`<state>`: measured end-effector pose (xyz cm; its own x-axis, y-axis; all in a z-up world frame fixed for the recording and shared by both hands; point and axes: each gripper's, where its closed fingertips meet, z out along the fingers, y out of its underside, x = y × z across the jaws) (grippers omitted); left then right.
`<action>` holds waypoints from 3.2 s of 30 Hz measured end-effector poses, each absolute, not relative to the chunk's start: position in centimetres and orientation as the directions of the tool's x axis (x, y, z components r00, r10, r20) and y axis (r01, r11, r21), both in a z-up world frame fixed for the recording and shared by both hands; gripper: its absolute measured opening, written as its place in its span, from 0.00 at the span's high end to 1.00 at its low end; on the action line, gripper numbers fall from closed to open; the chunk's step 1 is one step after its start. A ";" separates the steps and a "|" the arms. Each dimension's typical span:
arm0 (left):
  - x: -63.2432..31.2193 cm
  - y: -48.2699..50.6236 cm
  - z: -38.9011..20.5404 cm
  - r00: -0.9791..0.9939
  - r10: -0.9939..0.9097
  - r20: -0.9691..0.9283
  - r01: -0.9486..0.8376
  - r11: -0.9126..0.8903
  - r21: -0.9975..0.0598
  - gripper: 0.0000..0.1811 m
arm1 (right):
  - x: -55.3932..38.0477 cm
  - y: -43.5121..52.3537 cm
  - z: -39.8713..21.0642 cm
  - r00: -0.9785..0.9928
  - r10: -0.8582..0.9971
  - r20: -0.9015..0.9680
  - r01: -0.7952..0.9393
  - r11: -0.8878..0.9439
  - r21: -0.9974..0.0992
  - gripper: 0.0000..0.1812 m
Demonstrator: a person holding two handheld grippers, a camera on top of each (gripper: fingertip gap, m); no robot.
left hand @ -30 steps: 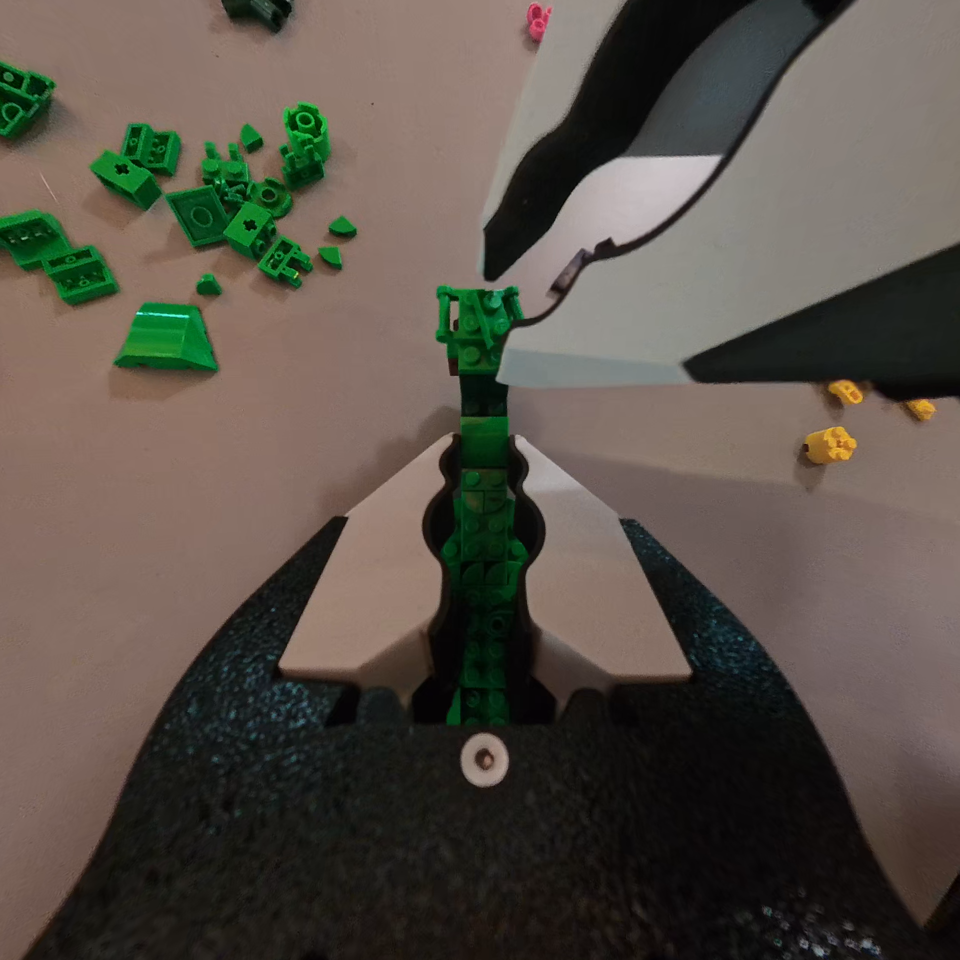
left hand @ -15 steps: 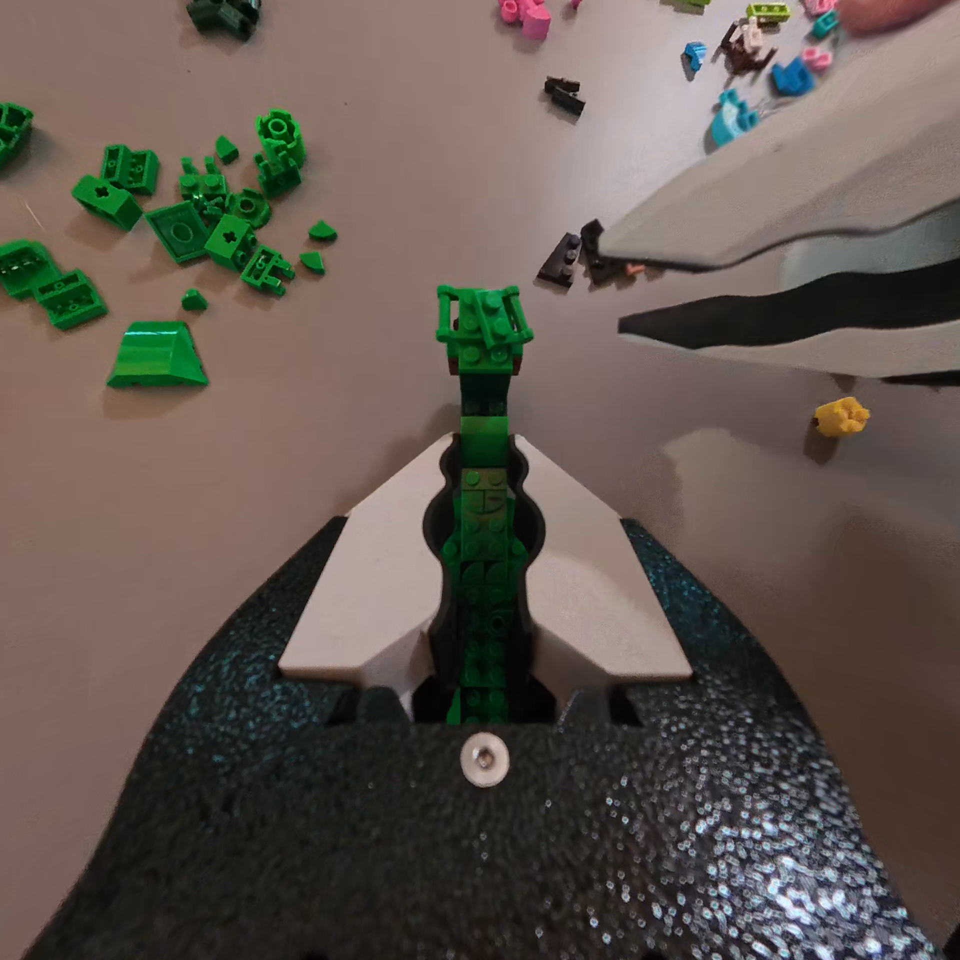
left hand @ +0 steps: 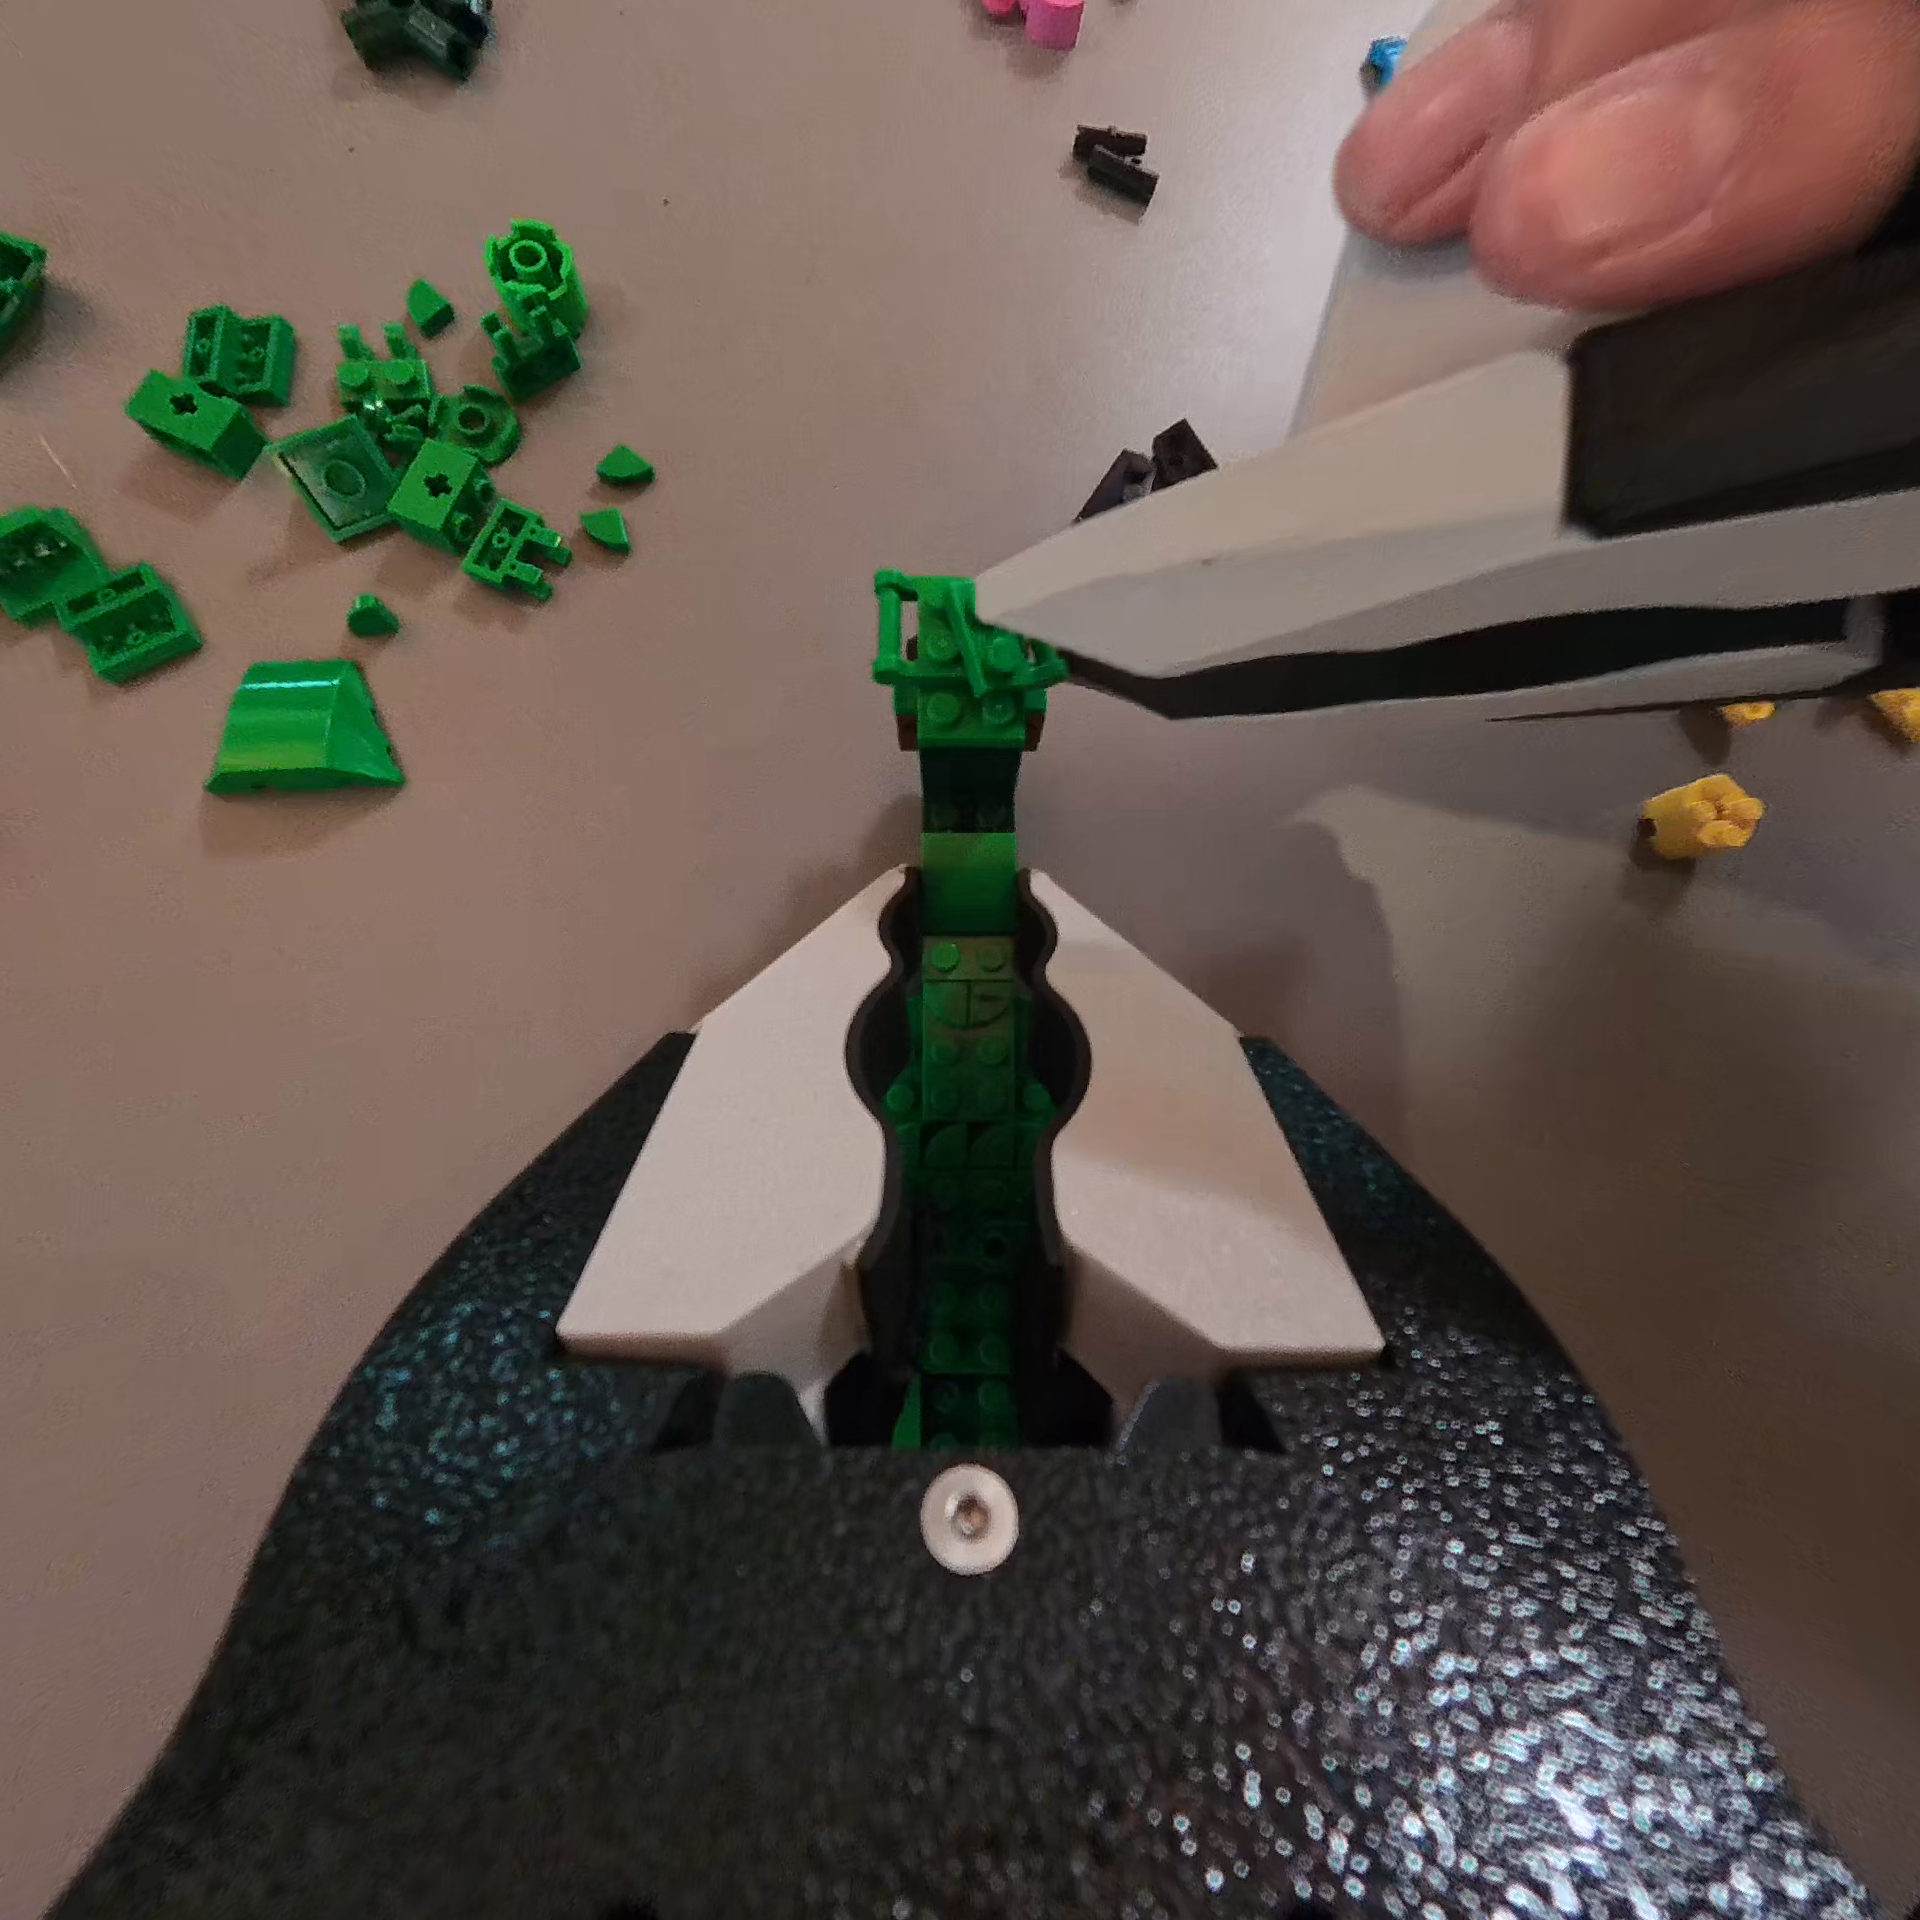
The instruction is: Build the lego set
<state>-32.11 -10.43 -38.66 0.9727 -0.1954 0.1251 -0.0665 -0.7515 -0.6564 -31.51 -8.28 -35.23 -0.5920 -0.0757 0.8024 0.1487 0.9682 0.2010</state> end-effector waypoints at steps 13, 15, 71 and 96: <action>-32.1 -10.4 -38.8 0.975 -0.193 0.106 -0.079 -0.757 -0.649 0.92 | -31.6 -7.9 -35.2 -0.588 -0.062 0.806 0.189 0.959 0.212 0.96; -32.1 -10.4 -38.9 0.977 -0.193 0.094 -0.088 -0.759 -0.645 0.92 | -31.6 -7.9 -35.3 -0.593 -0.062 0.803 0.198 0.955 0.220 0.96; -32.3 -10.4 -38.9 0.979 -0.196 0.062 -0.110 -0.756 -0.645 0.92 | -32.1 -7.9 -35.3 -0.720 -0.198 0.666 0.133 0.902 0.411 0.97; -31.7 -10.3 -38.9 0.971 -0.234 0.036 -0.153 -0.734 -0.661 0.92 | -31.3 -7.8 -35.4 -0.711 -0.150 0.687 0.164 0.915 0.369 0.96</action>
<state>-31.71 -10.34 -38.90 0.9715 -0.2344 0.0358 -0.1528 -0.7344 -0.6613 -31.34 -7.85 -35.43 -0.7109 -0.1499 0.6872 0.1636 0.9150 0.3689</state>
